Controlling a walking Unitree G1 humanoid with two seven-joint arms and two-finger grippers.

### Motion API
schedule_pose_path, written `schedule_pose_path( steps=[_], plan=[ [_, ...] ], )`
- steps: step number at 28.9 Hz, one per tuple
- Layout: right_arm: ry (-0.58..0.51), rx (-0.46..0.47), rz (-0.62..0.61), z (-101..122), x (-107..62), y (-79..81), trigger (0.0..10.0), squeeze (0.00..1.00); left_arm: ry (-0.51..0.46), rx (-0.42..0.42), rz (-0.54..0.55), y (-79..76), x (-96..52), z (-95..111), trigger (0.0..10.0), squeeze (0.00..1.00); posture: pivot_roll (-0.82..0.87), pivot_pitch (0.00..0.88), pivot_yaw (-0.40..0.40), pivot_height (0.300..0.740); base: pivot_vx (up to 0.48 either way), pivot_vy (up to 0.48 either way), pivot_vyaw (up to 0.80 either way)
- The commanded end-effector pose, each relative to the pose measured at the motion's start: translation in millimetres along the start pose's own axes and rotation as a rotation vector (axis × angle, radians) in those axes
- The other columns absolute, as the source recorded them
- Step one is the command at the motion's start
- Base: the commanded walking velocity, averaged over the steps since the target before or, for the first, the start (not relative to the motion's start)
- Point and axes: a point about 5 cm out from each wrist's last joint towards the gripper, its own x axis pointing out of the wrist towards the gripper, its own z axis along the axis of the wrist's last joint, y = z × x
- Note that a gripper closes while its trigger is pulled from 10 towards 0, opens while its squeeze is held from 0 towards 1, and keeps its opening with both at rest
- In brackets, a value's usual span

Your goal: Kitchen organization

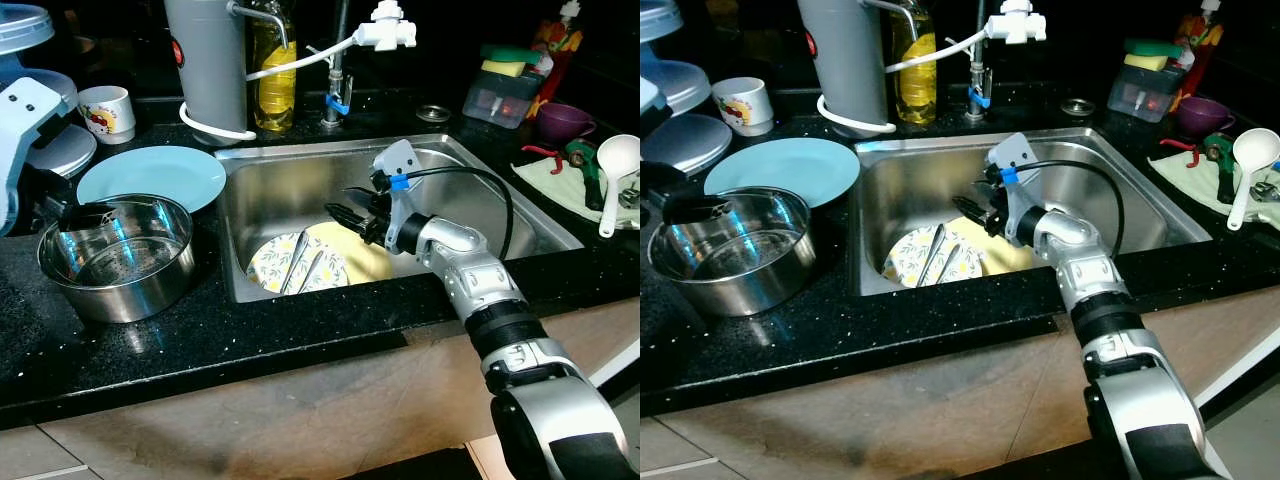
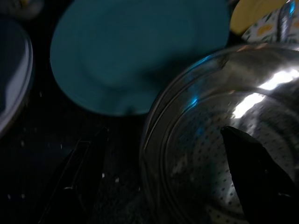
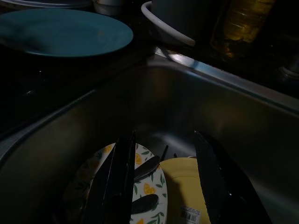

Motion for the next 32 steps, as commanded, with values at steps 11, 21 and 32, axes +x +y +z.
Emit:
schedule_pose_path(
  steps=[11,21,32],
  plan=[
    [0.0,0.019,0.007,-1,-2.8,-0.4,10.0,0.0,0.157,-0.062,0.027,5.2,10.7,-36,10.0,0.0,0.05,0.197,-0.031,0.74,0.0,0.0,0.0],
    [-0.001,0.017,0.006,0,-3.4,-0.7,10.0,0.0,0.103,-0.127,0.097,13.4,14.4,-30,0.0,0.0,0.04,0.196,-0.031,0.74,0.0,0.0,0.0],
    [-0.002,0.021,0.007,0,-3.0,0.2,10.0,0.0,0.079,-0.158,0.116,16.2,15.9,-25,0.0,0.0,0.04,0.189,-0.032,0.74,0.0,0.0,0.0]
  ],
)
